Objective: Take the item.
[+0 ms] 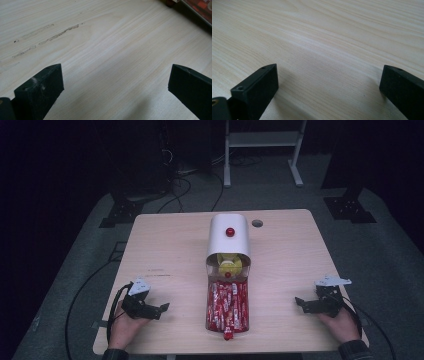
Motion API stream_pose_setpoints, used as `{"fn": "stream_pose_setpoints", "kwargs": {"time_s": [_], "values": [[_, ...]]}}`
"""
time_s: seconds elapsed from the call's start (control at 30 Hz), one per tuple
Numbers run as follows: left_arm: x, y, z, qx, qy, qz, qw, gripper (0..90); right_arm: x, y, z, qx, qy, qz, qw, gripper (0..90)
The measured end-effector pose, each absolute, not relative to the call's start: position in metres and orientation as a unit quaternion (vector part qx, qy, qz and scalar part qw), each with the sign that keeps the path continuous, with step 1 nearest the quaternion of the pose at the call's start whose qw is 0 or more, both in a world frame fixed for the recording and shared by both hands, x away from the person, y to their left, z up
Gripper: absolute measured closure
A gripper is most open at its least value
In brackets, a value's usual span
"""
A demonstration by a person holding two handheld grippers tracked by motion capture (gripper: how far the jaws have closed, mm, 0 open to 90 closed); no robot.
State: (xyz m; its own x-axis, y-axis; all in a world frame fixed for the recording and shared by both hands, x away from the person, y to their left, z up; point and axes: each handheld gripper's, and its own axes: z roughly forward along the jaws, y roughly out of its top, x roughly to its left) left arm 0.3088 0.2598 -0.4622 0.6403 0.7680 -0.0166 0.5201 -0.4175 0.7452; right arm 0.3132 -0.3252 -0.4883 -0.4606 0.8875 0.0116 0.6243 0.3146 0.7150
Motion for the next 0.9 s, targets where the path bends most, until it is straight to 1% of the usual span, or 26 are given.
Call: {"fn": "stream_pose_setpoints", "kwargs": {"time_s": [0.23, 0.9], "values": [[0.310, 0.256, -0.461, 0.826, 0.388, 0.161, 0.374, 0.0, 0.314, -0.325, -0.488, 0.480, 0.787, 0.334, 0.198, 1.3], [0.308, 0.244, -0.440, 0.817, 0.384, 0.151, 0.403, 0.0, 0.312, -0.324, -0.488, 0.483, 0.784, 0.334, 0.199, 1.4]]}}
